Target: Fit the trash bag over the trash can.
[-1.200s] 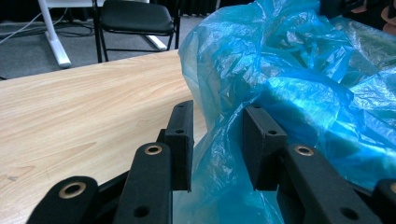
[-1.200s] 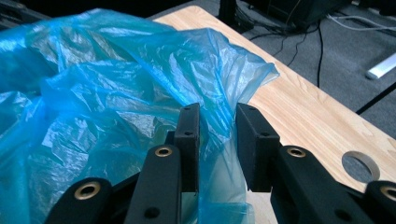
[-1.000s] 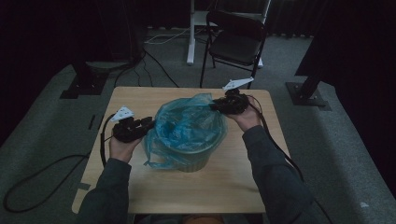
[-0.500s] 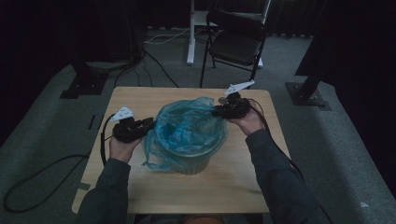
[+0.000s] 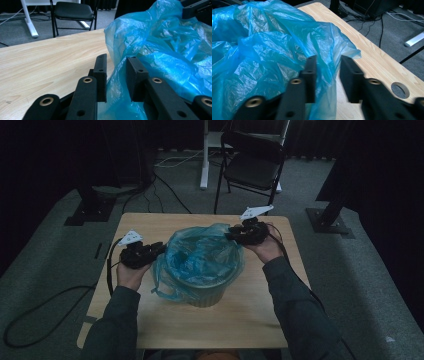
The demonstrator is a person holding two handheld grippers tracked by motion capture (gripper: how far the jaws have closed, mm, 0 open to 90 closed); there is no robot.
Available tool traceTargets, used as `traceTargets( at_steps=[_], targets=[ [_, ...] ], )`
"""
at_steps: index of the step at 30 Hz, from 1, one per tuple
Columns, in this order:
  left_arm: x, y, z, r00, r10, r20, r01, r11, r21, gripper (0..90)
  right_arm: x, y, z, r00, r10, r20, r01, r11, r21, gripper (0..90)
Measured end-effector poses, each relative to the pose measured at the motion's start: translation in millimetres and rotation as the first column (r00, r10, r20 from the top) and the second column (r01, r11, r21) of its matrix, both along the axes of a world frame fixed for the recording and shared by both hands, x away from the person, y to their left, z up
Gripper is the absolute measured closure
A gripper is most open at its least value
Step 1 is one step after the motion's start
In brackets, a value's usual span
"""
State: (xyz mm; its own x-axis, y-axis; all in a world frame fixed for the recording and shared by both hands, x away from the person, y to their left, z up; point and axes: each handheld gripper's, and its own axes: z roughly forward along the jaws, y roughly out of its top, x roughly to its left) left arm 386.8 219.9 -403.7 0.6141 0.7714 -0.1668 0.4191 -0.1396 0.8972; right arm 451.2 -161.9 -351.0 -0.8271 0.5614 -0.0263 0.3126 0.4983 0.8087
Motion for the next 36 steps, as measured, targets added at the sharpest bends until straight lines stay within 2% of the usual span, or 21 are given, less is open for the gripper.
traceTargets(
  at_steps=[4, 12, 22, 32, 34, 36],
  targets=[
    [4.6, 0.1, 3.4, 0.9999, 0.014, 0.006, -0.014, 0.9999, -0.007, 75.2, 4.6, -1.3, 1.1, 0.9991, -0.038, -0.018, 0.039, 0.999, 0.021, 82.8],
    [18.1, -6.2, 3.4, 0.9998, 0.021, 0.005, -0.021, 0.9997, 0.013, 81.9, 14.6, -1.6, -6.9, 0.9938, -0.094, -0.06, 0.094, 0.996, -0.007, 85.9],
    [36.2, -11.4, -4.5, 0.9988, 0.048, -0.008, -0.048, 0.9988, -0.004, 89.0, 23.2, 1.3, -15.7, 0.9878, -0.131, -0.084, 0.129, 0.991, -0.032, 88.9],
    [48.1, -20.0, -13.1, 0.9977, 0.057, -0.036, -0.057, 0.9984, 0.004, 89.3, 27.4, 7.3, -29.6, 0.979, -0.172, -0.109, 0.161, 0.981, -0.105, 89.8],
    [49.6, -19.7, -14.8, 0.9971, 0.06, -0.047, -0.06, 0.9982, 0.002, 89.3, 28.9, 6.0, -34.0, 0.9742, -0.199, -0.107, 0.183, 0.973, -0.14, 89.9],
    [49.7, -20.6, -16.9, 0.9972, 0.055, -0.05, -0.055, 0.9985, 0.005, 89.2, 30.0, 2.2, -39.7, 0.971, -0.198, -0.135, 0.18, 0.975, -0.131, 89.8]
  ],
)
